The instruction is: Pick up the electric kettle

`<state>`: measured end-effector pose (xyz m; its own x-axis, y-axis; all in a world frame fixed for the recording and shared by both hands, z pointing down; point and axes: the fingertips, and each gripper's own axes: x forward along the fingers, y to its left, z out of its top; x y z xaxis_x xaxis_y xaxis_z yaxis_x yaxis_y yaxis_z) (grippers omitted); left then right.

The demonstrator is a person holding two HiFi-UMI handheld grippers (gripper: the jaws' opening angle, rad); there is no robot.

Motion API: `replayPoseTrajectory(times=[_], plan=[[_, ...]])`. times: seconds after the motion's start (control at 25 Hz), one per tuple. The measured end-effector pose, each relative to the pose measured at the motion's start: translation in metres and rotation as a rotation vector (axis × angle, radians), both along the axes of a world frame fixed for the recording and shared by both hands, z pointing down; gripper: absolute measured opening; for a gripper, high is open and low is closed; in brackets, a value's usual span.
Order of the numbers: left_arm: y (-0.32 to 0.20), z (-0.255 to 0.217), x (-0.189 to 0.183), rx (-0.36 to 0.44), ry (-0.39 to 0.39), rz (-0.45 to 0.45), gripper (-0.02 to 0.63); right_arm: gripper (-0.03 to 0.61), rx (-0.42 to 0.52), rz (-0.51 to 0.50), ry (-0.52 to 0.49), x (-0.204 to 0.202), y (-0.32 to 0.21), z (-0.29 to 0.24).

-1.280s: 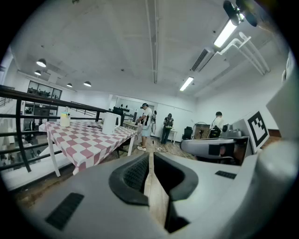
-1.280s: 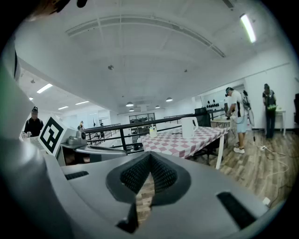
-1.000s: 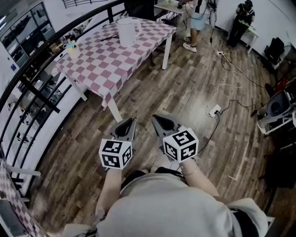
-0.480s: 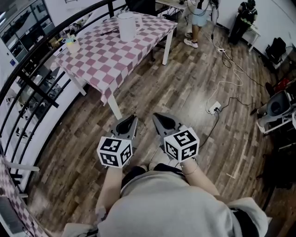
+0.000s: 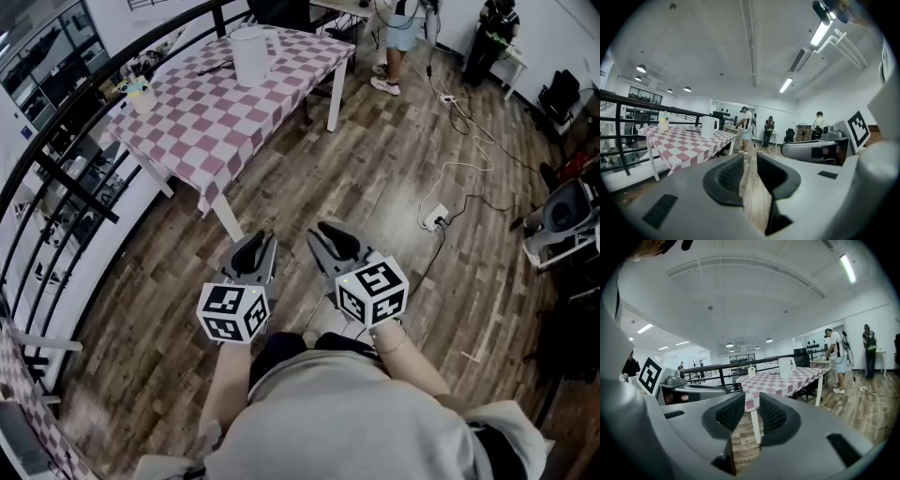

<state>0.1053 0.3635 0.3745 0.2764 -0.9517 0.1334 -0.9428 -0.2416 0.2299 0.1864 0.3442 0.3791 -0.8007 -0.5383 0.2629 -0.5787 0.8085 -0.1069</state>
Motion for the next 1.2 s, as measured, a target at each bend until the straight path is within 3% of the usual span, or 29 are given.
replayPoseTrajectory(times=[0.2, 0.4, 0.8, 1.2], plan=[[0.004, 0.012, 0.006, -0.036, -0.006, -0.024, 0.164, 0.148, -0.040, -0.018, -0.013, 0.007, 0.004, 0.011], [0.002, 0.019, 0.004, -0.065, 0.003, -0.047, 0.231, 0.155, -0.064, 0.008, -0.011, 0.014, -0.004, 0.024], [-0.051, 0.029, -0.028, -0.070, 0.011, -0.019, 0.230, 0.155, -0.078, 0.067, -0.015, 0.002, -0.061, 0.033], [-0.145, 0.007, -0.113, -0.039, 0.002, -0.022, 0.230, 0.155, -0.052, 0.095, -0.010, -0.065, -0.156, 0.017]])
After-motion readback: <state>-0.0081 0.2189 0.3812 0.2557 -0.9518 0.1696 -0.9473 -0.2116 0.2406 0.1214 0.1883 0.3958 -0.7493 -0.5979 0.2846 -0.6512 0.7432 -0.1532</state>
